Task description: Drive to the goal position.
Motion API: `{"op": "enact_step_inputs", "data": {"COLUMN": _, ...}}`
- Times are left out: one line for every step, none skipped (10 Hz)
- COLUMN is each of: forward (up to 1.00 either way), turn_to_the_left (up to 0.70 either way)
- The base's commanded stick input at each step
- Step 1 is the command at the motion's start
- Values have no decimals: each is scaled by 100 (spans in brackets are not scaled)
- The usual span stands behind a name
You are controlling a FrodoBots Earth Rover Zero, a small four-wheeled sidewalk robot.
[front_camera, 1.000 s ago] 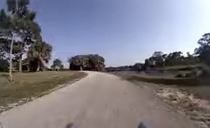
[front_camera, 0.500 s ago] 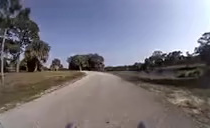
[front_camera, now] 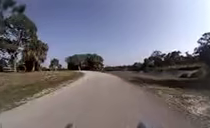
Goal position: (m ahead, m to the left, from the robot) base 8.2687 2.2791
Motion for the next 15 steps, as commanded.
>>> {"op": "enact_step_inputs", "data": {"forward": 100, "turn_to_the_left": 2}}
{"op": "enact_step_inputs", "data": {"forward": 100, "turn_to_the_left": 2}}
{"op": "enact_step_inputs", "data": {"forward": 100, "turn_to_the_left": 2}}
{"op": "enact_step_inputs", "data": {"forward": 100, "turn_to_the_left": 2}}
{"op": "enact_step_inputs", "data": {"forward": 100, "turn_to_the_left": 2}}
{"op": "enact_step_inputs", "data": {"forward": 100, "turn_to_the_left": 2}}
{"op": "enact_step_inputs", "data": {"forward": 100, "turn_to_the_left": 2}}
{"op": "enact_step_inputs", "data": {"forward": 100, "turn_to_the_left": 0}}
{"op": "enact_step_inputs", "data": {"forward": 100, "turn_to_the_left": 1}}
{"op": "enact_step_inputs", "data": {"forward": 100, "turn_to_the_left": 3}}
{"op": "enact_step_inputs", "data": {"forward": 100, "turn_to_the_left": 11}}
{"op": "enact_step_inputs", "data": {"forward": 100, "turn_to_the_left": 11}}
{"op": "enact_step_inputs", "data": {"forward": 100, "turn_to_the_left": 8}}
{"op": "enact_step_inputs", "data": {"forward": 100, "turn_to_the_left": 5}}
{"op": "enact_step_inputs", "data": {"forward": 100, "turn_to_the_left": 4}}
